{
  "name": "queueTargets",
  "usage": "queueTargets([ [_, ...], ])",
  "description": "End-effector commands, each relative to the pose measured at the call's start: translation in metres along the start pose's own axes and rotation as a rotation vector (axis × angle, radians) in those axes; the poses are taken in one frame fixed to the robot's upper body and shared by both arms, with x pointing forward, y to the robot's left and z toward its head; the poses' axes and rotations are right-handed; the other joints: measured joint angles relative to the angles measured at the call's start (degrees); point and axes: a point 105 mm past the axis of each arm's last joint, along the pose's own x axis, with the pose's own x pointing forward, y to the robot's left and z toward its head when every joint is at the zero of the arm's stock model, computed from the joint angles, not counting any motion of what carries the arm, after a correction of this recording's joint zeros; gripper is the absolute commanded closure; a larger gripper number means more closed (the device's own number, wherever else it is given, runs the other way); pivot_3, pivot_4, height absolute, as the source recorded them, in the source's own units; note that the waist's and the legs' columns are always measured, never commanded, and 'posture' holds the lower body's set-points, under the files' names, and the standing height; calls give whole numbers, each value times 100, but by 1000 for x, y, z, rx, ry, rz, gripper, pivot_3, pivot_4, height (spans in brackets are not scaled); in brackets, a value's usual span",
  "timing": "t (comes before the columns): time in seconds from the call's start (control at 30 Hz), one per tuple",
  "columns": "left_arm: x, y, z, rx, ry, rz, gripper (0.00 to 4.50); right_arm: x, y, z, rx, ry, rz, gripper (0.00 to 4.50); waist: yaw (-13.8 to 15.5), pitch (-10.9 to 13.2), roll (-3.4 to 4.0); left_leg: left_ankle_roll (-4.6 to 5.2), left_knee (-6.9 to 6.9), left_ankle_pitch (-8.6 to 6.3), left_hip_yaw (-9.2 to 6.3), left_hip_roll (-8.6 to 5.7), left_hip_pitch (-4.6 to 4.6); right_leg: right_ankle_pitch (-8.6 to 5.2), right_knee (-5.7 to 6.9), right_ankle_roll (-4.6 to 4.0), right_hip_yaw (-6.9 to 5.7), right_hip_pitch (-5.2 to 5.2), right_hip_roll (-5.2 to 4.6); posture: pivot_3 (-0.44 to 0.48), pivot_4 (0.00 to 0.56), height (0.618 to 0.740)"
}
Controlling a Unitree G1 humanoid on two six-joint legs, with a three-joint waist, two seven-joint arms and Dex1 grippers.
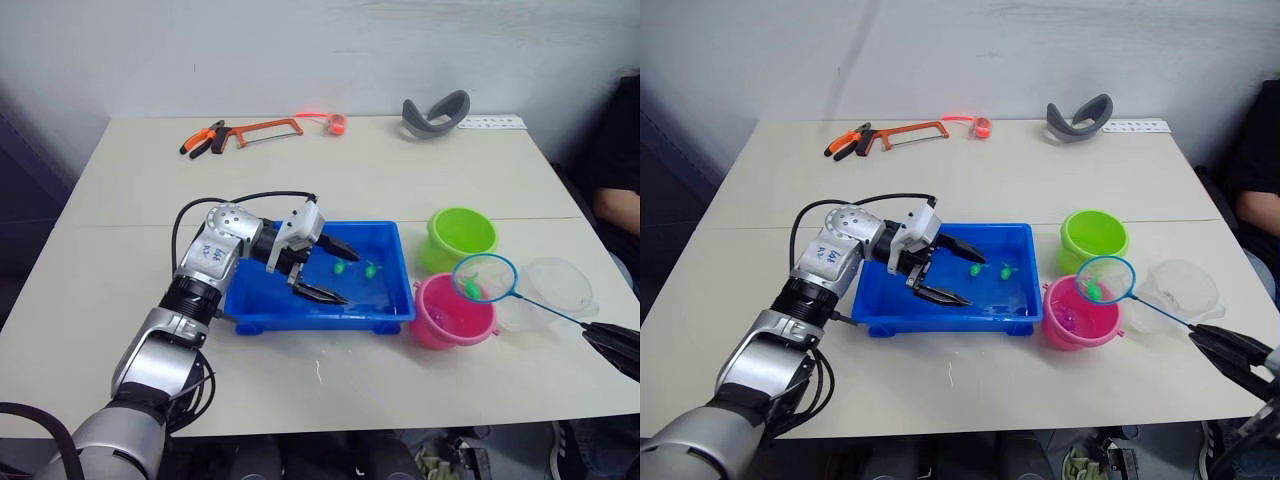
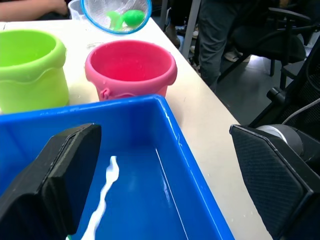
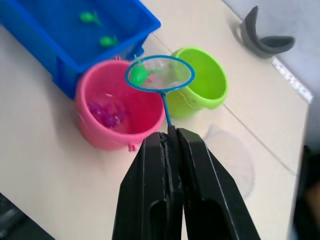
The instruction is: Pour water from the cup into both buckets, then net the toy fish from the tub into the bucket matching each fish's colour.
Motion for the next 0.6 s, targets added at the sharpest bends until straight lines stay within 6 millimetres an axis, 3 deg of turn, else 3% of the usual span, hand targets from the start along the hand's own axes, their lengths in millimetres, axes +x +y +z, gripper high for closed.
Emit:
queueTargets([
  [0.03,5,2,10,51,-4,-30,31,4,7,7,-140,-10,-11,4500,2,0,0,0,0,0,0,0,0,0,0,0,-1,0,0,0,150,740],
  [0.37,-1,5,6,48,4,-7,31,6,8,14,203,-144,-46,4500,21,0,0,-2,0,1,-1,23,1,0,2,-1,0,2,-7,0,150,740],
  [0.6,-5,6,7,49,2,22,31,25,-32,-5,209,-105,-155,4500,6,0,-1,7,2,-3,4,17,1,0,0,0,4,3,-14,0,150,740],
])
